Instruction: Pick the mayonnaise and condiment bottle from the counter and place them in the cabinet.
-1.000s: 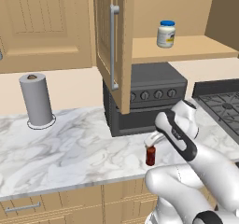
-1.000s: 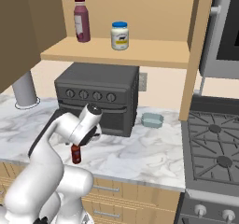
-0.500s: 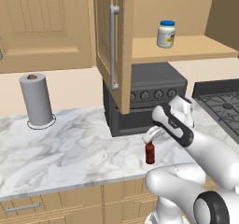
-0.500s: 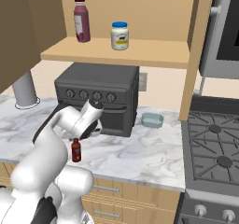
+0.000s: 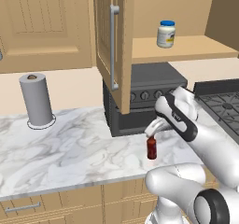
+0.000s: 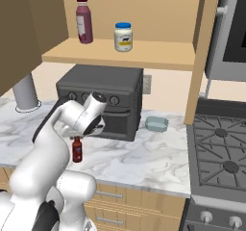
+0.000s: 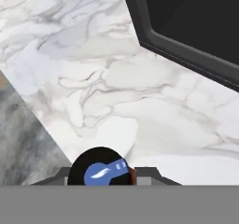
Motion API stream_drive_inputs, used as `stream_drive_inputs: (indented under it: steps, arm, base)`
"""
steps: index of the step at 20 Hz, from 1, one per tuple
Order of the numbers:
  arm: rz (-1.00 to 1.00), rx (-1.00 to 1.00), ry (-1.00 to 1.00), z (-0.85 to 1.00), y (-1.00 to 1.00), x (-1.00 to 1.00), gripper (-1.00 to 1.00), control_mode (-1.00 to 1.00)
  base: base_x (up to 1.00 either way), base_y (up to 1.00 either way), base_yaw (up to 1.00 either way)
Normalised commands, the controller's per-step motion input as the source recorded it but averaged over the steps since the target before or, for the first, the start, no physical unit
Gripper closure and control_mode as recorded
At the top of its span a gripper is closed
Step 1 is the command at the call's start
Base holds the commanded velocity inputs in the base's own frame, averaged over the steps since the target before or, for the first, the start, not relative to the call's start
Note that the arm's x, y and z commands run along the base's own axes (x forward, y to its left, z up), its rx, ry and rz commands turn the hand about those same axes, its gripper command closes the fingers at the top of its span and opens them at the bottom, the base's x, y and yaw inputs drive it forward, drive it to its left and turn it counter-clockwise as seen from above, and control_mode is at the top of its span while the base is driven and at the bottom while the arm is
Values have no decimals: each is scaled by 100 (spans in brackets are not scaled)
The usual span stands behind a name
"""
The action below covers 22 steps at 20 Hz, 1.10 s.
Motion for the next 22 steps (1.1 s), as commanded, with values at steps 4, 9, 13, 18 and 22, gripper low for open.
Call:
stream_drive_inputs:
  steps: [4,9,13,18,22]
  arm:
    - [1,0,0,58,0,-13,100,-100]
    - [0,-1,-2,65,0,-23,100,-100]
    - [0,-1,-7,71,0,-29,100,-100]
    - [-3,-5,-9,65,0,-33,100,-100]
    - [-8,-9,-10,58,0,-31,100,-100]
  base:
    - [0,0,0]
    - [0,0,0]
    - [0,0,0]
    - [0,0,0]
    - [0,0,0]
